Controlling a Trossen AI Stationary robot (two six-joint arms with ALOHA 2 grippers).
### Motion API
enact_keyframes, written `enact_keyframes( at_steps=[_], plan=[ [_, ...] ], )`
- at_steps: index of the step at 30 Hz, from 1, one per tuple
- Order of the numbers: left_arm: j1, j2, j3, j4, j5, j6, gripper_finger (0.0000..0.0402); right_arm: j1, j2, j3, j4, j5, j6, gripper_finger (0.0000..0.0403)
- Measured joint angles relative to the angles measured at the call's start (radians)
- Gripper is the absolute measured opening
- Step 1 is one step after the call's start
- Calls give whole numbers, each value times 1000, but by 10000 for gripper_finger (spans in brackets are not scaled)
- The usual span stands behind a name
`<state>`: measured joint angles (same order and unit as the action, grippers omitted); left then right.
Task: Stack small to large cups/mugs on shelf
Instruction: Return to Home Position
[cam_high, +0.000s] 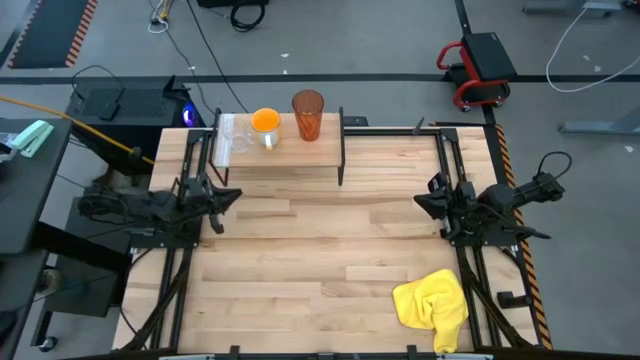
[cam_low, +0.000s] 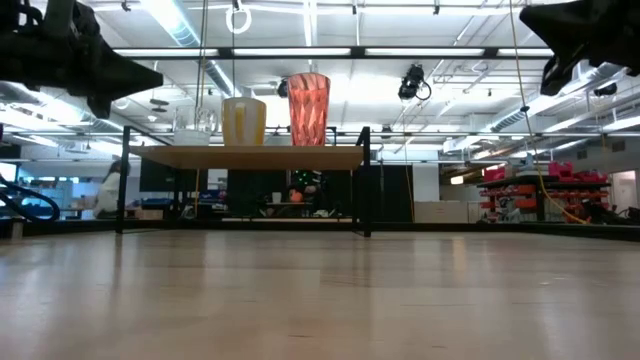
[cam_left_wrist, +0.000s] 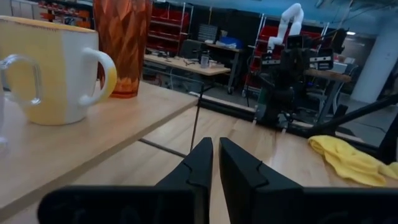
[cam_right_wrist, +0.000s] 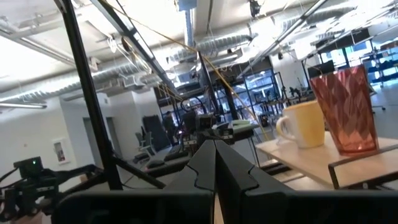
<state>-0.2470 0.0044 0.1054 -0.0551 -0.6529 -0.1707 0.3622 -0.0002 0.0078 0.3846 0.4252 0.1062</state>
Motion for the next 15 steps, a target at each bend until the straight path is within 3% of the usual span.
enact_keyframes(
  at_steps=[15],
  plan=[
    [0, 1, -50, 8, 32, -1, 36, 0, 0, 0, -129, 0, 31, 9]
  ],
)
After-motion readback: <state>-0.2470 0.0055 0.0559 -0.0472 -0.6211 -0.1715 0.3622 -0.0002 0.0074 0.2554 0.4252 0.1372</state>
